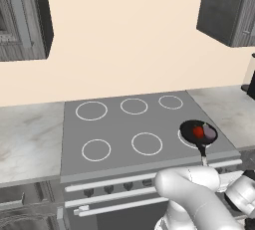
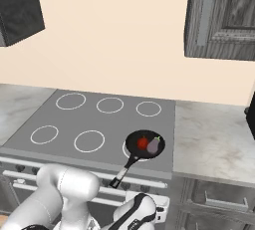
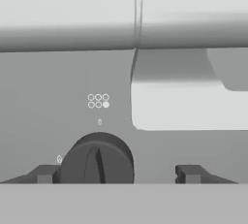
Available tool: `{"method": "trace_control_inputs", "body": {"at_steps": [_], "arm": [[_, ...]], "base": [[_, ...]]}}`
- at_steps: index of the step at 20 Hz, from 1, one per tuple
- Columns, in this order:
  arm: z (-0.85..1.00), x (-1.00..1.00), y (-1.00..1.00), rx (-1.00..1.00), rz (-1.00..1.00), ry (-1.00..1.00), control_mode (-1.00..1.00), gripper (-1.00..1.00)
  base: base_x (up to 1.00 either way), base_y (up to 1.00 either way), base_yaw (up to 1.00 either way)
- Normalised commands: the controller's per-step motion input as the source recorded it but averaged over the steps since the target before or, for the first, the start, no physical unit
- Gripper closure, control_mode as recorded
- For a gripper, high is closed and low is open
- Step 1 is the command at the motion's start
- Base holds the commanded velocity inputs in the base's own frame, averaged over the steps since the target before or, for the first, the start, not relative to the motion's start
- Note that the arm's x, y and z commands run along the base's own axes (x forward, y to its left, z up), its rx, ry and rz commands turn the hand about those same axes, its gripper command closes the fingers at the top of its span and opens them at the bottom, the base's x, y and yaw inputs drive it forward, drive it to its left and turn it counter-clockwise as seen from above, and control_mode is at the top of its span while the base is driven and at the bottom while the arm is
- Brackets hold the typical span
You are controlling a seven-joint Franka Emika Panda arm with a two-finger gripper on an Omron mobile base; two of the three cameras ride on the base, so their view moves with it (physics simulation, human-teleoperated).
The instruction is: Put the eggplant and bell pepper in the pan. Then turn on the front right burner and set the heat to medium.
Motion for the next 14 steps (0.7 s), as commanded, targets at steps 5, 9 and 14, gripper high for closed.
{"method": "trace_control_inputs", "body": {"at_steps": [5, 9, 14], "arm": [[0.00, 0.00, 0.00, 0.00, 0.00, 0.00, -1.00, 1.00], [0.00, 0.00, 0.00, 0.00, 0.00, 0.00, -1.00, 1.00], [0.00, 0.00, 0.00, 0.00, 0.00, -0.01, -1.00, 1.00]], "base": [[0.00, 0.00, 0.00], [0.00, 0.00, 0.00], [0.00, 0.00, 0.00]]}}
